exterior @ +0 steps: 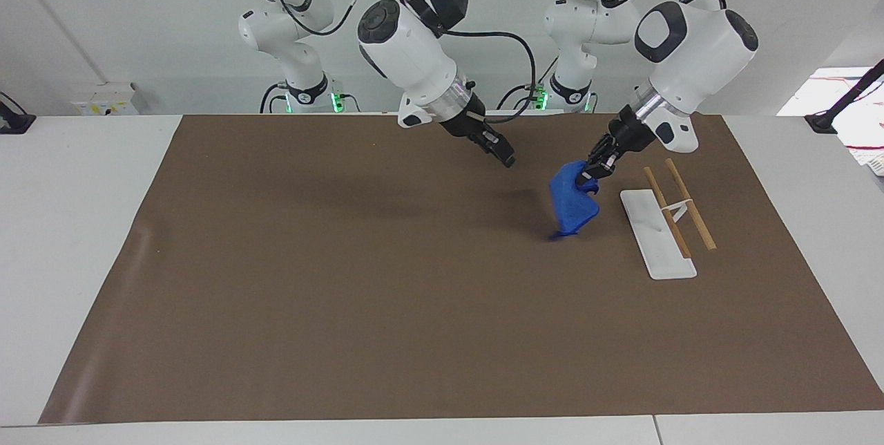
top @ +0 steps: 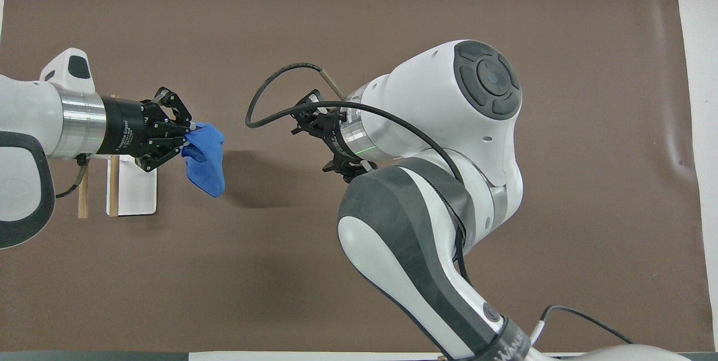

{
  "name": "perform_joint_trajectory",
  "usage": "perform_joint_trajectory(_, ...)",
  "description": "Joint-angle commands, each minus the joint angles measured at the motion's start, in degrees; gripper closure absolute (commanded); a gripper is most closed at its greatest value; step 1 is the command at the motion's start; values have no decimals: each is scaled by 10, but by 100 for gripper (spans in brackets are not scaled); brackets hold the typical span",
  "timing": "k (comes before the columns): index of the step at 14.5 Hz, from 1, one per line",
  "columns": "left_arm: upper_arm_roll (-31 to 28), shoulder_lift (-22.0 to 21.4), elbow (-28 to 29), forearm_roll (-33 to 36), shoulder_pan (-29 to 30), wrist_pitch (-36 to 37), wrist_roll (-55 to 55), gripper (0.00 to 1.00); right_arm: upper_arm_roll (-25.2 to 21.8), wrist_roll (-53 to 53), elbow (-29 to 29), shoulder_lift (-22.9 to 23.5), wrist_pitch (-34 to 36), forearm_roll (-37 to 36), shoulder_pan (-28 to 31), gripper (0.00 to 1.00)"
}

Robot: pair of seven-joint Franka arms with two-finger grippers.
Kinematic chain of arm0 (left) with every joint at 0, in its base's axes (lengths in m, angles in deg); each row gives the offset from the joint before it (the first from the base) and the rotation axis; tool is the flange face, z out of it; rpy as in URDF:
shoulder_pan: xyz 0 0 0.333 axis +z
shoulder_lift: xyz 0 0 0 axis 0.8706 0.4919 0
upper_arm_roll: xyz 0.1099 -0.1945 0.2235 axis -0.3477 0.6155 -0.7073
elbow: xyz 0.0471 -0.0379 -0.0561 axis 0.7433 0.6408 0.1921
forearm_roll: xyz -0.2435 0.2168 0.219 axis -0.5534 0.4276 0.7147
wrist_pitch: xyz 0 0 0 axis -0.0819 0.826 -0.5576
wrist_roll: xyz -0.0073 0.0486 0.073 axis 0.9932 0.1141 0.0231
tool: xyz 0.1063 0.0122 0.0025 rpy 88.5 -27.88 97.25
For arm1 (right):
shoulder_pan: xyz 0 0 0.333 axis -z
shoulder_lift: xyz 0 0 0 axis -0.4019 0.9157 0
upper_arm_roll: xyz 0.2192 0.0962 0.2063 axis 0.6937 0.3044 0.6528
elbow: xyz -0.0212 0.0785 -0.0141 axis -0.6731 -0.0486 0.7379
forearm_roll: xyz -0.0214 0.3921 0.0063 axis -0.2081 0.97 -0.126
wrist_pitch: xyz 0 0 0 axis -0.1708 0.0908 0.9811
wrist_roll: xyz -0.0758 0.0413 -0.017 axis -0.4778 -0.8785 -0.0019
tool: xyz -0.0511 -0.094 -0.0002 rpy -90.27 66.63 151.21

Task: Right arm passes towel to left arm to hang
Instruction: 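Grasp the towel with the left gripper and open the right gripper, then carry the towel over the rack with the left gripper while the right gripper withdraws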

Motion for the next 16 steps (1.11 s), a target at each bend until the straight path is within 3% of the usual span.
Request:
perform_joint_trajectory(1,-2,2,-19,58,17,-23,38,100,0,-151,3,-27,72,-72,52,0)
perform_joint_trajectory(3,-1,-5,-16,138,16,-40,39,100,0,-253,3,-37,113,-124,94,0)
perform_joint_trajectory(7,-1,-15,10,184,34,-76,56,100,-1,-387,3,-74,196,-176,193,0)
perform_joint_trajectory(10,-1,-31,49,185,65,-112,116,100,-2,-509,2,-113,272,-200,267,0)
perform_joint_trajectory(14,0,-39,76,186,110,-166,233,100,-2,-616,5,-163,358,-260,306,0)
perform_joint_trajectory(16,-1,-39,74,185,133,-166,279,100,0,-637,35,-178,357,-275,307,0)
